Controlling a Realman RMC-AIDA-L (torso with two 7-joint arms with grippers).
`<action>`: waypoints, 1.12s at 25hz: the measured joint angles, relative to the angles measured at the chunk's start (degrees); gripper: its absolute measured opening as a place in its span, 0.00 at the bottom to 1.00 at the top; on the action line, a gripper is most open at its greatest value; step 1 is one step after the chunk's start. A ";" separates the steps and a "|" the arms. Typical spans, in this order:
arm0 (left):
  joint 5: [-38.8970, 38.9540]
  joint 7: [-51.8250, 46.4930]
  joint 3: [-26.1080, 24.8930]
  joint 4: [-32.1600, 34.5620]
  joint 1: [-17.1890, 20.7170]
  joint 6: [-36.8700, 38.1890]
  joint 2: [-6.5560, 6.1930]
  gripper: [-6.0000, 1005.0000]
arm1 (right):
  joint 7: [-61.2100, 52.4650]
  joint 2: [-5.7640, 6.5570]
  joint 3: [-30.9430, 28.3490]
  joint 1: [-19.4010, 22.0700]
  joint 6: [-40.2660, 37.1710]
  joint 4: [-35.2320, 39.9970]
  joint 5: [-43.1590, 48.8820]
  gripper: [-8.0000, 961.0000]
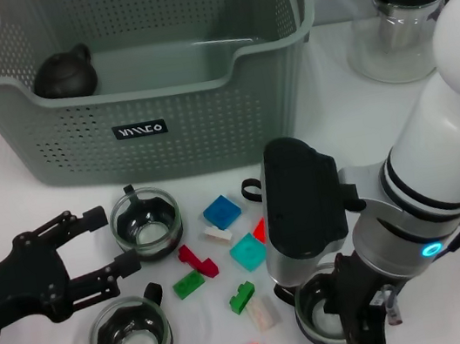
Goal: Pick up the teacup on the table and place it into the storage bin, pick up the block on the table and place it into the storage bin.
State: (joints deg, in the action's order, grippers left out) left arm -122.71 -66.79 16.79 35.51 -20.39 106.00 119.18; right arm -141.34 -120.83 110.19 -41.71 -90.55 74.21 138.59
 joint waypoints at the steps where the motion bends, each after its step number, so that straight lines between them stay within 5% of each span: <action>1: -0.01 0.00 0.00 0.00 0.00 -0.02 0.00 0.87 | -0.15 0.00 0.00 0.04 0.11 0.08 0.05 0.68; 9: 0.09 0.00 0.00 -0.01 -0.18 -0.02 -0.07 0.87 | -0.75 0.06 1.40 -0.21 -0.49 -1.06 1.88 0.66; 20: -0.09 0.09 0.32 -0.10 -0.34 -0.43 -0.01 0.87 | -1.25 0.25 0.78 0.10 -1.15 0.28 2.07 0.20; 25: -0.07 0.09 0.35 -0.10 -0.27 -0.45 0.07 0.87 | -1.03 0.39 -2.21 1.07 -3.24 3.57 1.74 0.06; 28: 0.07 0.11 0.35 -0.10 -0.17 -0.45 0.08 0.87 | -0.25 0.43 -4.70 1.47 -4.22 4.45 0.94 0.06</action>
State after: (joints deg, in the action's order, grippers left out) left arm -122.64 -66.68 17.13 35.41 -20.56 105.55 119.26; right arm -141.59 -120.40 105.48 -40.24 -94.77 78.67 139.52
